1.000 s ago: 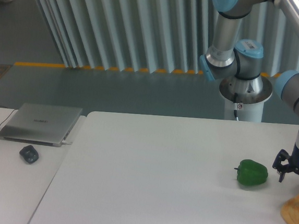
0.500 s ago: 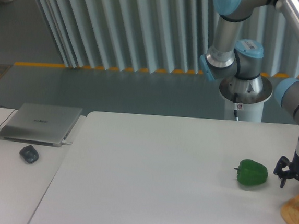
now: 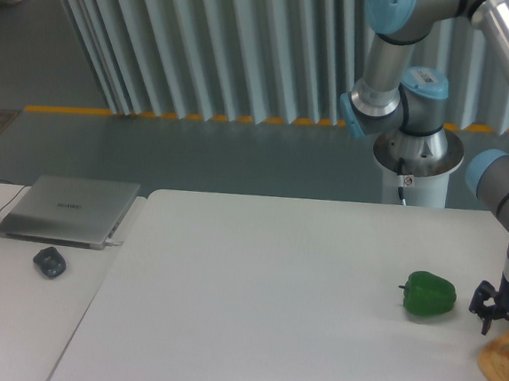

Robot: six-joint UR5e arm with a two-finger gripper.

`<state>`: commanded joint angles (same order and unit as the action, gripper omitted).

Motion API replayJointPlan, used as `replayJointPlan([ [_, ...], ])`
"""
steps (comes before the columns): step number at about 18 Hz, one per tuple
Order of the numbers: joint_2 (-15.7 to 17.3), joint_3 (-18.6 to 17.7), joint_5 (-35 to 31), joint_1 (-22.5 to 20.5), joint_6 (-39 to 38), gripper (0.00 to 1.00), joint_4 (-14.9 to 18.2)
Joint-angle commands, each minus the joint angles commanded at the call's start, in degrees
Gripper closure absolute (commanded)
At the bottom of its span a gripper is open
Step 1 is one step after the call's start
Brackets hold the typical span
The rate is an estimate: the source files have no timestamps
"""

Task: Place the triangular bread in the basket

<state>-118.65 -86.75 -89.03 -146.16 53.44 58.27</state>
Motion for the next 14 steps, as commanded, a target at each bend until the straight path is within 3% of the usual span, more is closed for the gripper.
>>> replayJointPlan([
  [3, -0.35, 0.35, 0.00, 0.00, 0.00, 0.01, -0.09],
  [5, -0.70, 0.35, 0.00, 0.09, 0.09, 0.08, -0.52],
  [9, -1.06, 0.62, -0.26, 0.26, 0.09, 0.76, -0.53],
  [11, -1.14, 0.70, -0.35, 0.26, 0.09, 0.97, -0.44],
  [14, -0.71, 1.32, -0.53, 0.35, 0.52, 1.00, -0.35],
])
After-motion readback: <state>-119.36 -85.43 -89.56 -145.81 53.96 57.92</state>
